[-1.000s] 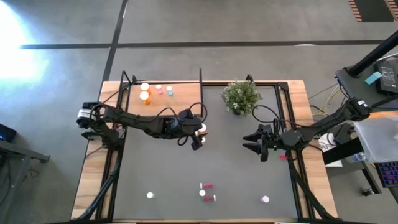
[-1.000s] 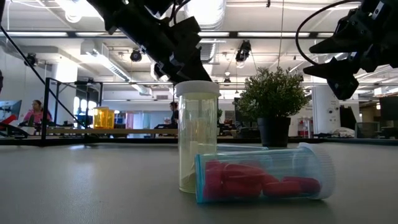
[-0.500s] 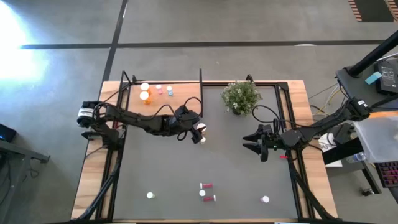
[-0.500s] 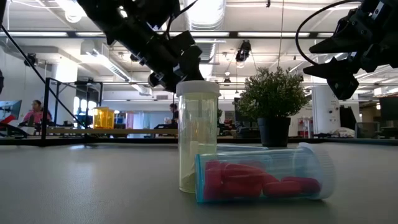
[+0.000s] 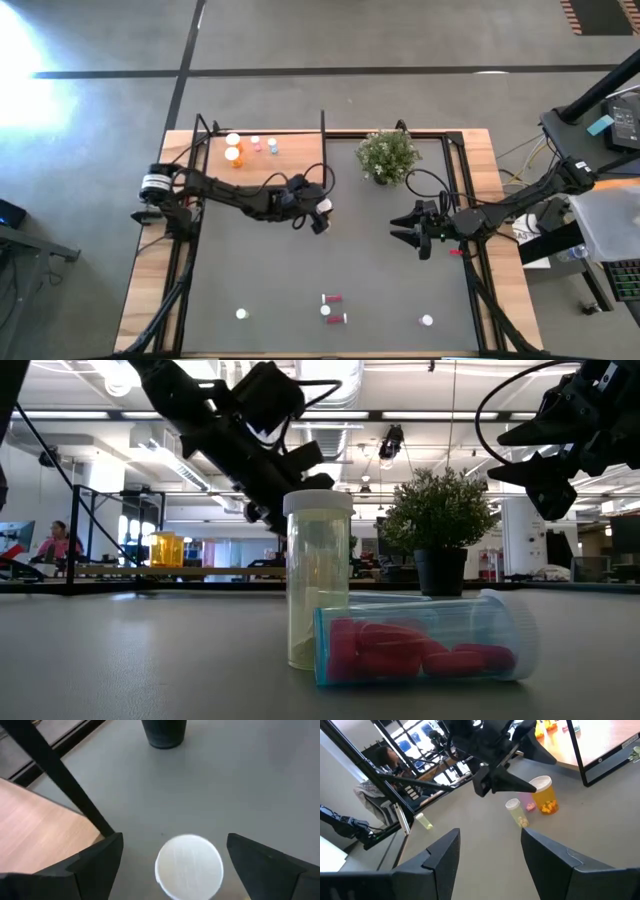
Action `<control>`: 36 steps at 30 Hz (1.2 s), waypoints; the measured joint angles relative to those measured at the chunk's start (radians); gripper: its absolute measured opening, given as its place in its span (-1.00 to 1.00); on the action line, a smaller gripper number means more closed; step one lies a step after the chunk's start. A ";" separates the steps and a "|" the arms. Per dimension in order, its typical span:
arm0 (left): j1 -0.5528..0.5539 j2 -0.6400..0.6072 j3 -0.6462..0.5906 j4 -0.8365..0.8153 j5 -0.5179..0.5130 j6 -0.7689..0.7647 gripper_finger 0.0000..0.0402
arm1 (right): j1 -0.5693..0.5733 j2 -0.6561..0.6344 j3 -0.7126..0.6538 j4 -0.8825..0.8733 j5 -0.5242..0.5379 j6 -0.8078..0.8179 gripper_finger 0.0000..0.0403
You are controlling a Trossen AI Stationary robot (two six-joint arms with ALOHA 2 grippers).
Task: Pick and place medicine bottles onto shelf by color
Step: Put the large orange pill bottle on the shelf aligned with the other large orange pill bottles
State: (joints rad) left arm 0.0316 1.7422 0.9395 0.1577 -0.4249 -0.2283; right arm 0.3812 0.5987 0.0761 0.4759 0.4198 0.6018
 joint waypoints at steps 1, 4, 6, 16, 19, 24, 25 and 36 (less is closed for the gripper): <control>0.000 0.006 0.005 0.001 0.000 0.000 0.70 | 0.000 0.000 0.000 0.000 0.000 0.000 0.00; 0.000 0.026 0.009 -0.002 0.000 0.000 0.70 | 0.000 0.000 0.000 0.000 0.000 0.000 0.00; 0.000 0.035 0.009 -0.002 0.001 -0.002 0.70 | 0.000 0.000 0.000 -0.001 0.000 0.000 0.00; 0.000 0.038 0.005 -0.043 0.001 -0.080 0.70 | 0.000 0.000 0.000 -0.001 0.000 0.000 0.00; 0.000 0.038 0.006 -0.045 0.001 -0.080 0.67 | 0.000 0.000 0.000 -0.001 0.000 0.000 0.00; 0.000 0.038 0.005 -0.049 0.006 -0.080 0.47 | 0.000 0.000 0.000 -0.001 0.000 0.000 0.00; 0.000 0.038 0.005 -0.049 0.008 -0.080 0.41 | 0.000 0.000 0.000 -0.001 0.000 0.000 0.00; 0.000 0.038 0.011 -0.045 0.026 -0.080 -0.02 | 0.000 0.000 0.000 -0.001 0.000 0.000 0.00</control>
State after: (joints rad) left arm 0.0319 1.7804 0.9505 0.1129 -0.3988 -0.3080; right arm 0.3813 0.5983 0.0761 0.4751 0.4198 0.6018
